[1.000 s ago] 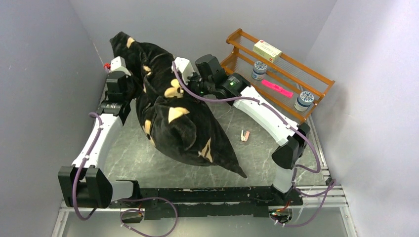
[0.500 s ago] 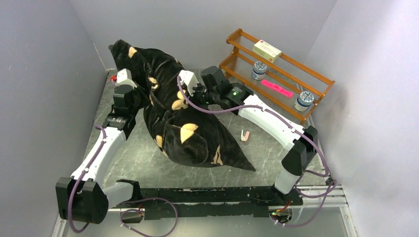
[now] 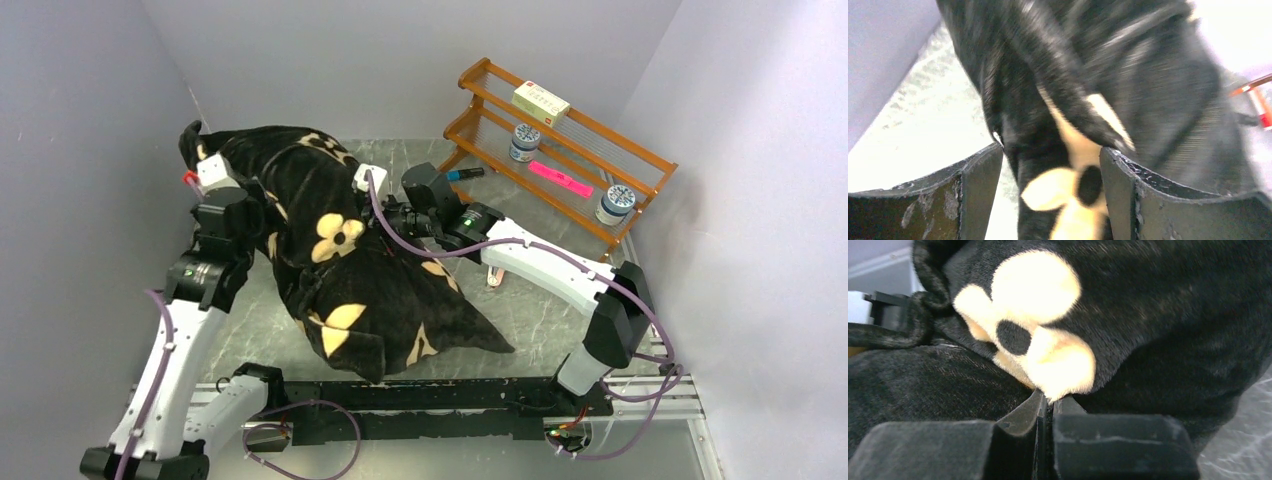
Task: Remove the pillowcase from the pillow
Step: Turn over the pillow at the center of the board.
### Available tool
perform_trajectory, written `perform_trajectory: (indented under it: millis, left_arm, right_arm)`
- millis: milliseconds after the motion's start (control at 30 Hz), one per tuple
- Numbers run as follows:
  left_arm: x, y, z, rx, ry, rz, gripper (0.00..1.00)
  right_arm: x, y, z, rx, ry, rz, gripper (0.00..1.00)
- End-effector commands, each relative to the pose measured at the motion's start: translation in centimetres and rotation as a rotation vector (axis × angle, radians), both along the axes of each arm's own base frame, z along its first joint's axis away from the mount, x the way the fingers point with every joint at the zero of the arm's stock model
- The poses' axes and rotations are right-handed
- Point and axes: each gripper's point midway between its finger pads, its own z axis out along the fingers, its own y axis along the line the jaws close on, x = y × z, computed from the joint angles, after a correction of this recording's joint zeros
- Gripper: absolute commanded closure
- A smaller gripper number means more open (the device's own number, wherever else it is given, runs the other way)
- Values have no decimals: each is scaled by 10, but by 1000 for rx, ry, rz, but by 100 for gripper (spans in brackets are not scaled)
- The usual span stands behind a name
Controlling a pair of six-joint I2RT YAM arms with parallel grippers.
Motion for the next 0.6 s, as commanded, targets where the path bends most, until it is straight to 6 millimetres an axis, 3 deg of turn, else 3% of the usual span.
perform_trajectory:
  millis: [0, 67, 100, 200, 367, 467, 567]
  left_arm:
    - [-25, 8, 66, 24, -113, 13, 23]
    - [-29, 4, 76, 24, -123, -27, 20]
    - [-28, -1, 78, 16, -125, -55, 20]
    - [-23, -24, 70, -25, -95, -169, 19]
    - [-16, -45, 19, -70, 74, -253, 19]
    - [-19, -44, -2, -67, 124, -249, 19]
    - [-23, -41, -7, -53, 123, -243, 19]
  right_arm:
    - [-22, 22, 33, 140, 89, 74, 100]
    - [-34, 29, 38, 147, 132, 126, 98]
    - [-43, 31, 38, 151, 154, 167, 92]
    - [-57, 32, 42, 166, 200, 224, 81]
    - [-43, 16, 43, 154, 221, 137, 68]
    - [-30, -1, 43, 151, 256, 83, 50]
    - [-19, -17, 40, 147, 262, 20, 31]
